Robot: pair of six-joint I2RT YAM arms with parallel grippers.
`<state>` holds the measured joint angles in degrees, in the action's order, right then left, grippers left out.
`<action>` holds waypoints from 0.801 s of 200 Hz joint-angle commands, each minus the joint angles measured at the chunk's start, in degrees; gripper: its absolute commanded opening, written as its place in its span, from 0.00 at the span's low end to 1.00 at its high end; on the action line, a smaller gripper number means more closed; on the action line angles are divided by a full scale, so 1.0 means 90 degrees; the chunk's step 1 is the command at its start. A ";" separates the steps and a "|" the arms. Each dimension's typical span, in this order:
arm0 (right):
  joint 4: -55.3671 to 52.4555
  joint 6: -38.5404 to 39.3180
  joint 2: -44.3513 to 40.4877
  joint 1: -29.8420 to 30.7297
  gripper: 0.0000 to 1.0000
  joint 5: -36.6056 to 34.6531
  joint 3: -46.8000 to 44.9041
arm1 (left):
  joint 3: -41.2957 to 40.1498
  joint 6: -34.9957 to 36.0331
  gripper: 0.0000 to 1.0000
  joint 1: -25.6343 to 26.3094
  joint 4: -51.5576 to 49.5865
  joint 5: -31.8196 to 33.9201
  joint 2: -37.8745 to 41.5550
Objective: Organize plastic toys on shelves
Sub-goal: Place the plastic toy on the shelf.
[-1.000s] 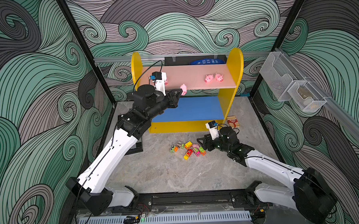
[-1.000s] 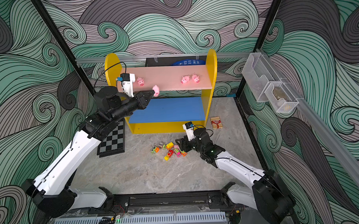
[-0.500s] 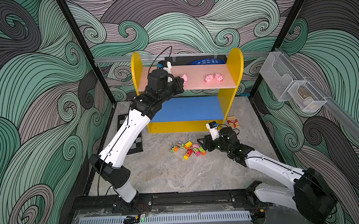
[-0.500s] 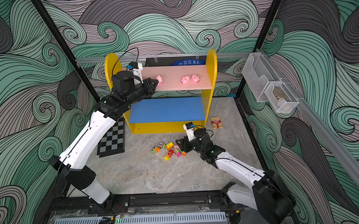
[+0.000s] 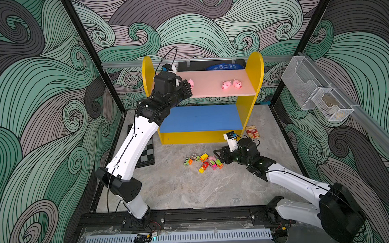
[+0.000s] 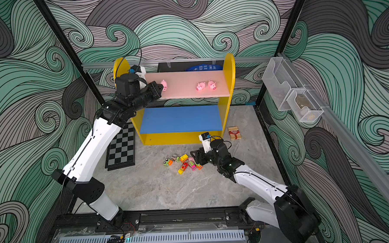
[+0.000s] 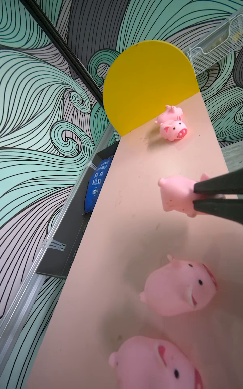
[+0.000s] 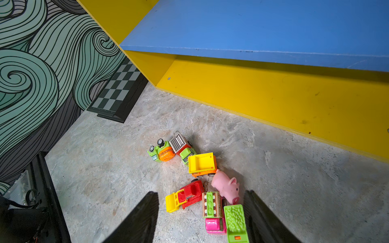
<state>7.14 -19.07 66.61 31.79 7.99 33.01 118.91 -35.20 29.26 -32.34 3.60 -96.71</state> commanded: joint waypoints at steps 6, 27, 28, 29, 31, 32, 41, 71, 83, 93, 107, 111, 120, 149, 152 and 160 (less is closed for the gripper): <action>0.0050 -0.0058 -0.0110 -0.0035 0.67 -0.0028 -0.0086 | 0.0226 -0.0071 0.00 -0.0067 -0.0060 -0.0024 -0.0121; 0.0046 -0.0058 -0.0118 -0.0027 0.67 -0.0014 -0.0084 | 0.0229 -0.0079 0.00 -0.0096 -0.0049 -0.0028 -0.0176; 0.0042 -0.0059 -0.0117 -0.0031 0.67 -0.0006 -0.0084 | 0.0227 -0.0081 0.00 -0.0091 -0.0039 -0.0028 -0.0184; 0.0044 -0.0059 -0.0121 -0.0034 0.67 -0.0008 -0.0084 | 0.0231 -0.0082 0.00 -0.0094 -0.0040 -0.0028 -0.0188; 0.0039 -0.0059 -0.0117 -0.0036 0.67 -0.0006 -0.0084 | 0.0226 -0.0083 0.00 -0.0101 -0.0028 -0.0024 -0.0191; 0.0038 -0.0059 -0.0117 -0.0036 0.67 -0.0007 -0.0084 | 0.0226 -0.0083 0.00 -0.0098 -0.0024 -0.0021 -0.0187; 0.0041 -0.0059 -0.0125 -0.0032 0.67 -0.0003 -0.0084 | 0.0233 -0.0083 0.02 -0.0105 -0.0004 -0.0030 -0.0206; 0.0047 -0.0049 -0.0127 -0.0036 0.67 -0.0016 -0.0075 | 0.0226 -0.0064 0.06 -0.0140 0.0013 -0.0047 -0.0282; 0.0039 -0.0047 -0.0109 -0.0032 0.67 -0.0019 -0.0065 | 0.0226 -0.0064 0.12 -0.0158 0.0009 -0.0058 -0.0309; 0.0047 -0.0040 -0.0097 -0.0029 0.67 -0.0018 -0.0046 | 0.0230 -0.0063 0.17 -0.0166 0.0010 -0.0058 -0.0319; 0.0044 -0.0039 -0.0080 -0.0036 0.67 -0.0015 -0.0037 | 0.0232 -0.0054 0.25 -0.0177 0.0010 -0.0063 -0.0345; 0.0046 -0.0039 -0.0078 -0.0027 0.67 -0.0012 -0.0031 | 0.0227 -0.0054 0.27 -0.0184 0.0012 -0.0065 -0.0347; 0.0047 -0.0039 -0.0073 -0.0029 0.67 -0.0011 -0.0023 | 0.0233 -0.0044 0.30 -0.0192 0.0019 -0.0092 -0.0356; 0.0046 -0.0035 -0.0067 -0.0027 0.67 -0.0007 -0.0006 | 0.0249 -0.0044 0.34 -0.0202 0.0097 -0.0164 -0.0320; 0.0044 -0.0039 -0.0067 -0.0034 0.67 -0.0009 -0.0006 | 0.0255 -0.0044 0.35 -0.0201 0.0104 -0.0169 -0.0313; 0.0047 -0.0036 -0.0059 -0.0035 0.67 -0.0004 0.0000 | 0.0267 -0.0044 0.36 -0.0210 0.0131 -0.0194 -0.0310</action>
<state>7.14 -19.27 66.43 31.79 8.01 33.01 119.02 -36.03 27.86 -31.86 3.11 -99.18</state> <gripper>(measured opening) 0.671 0.347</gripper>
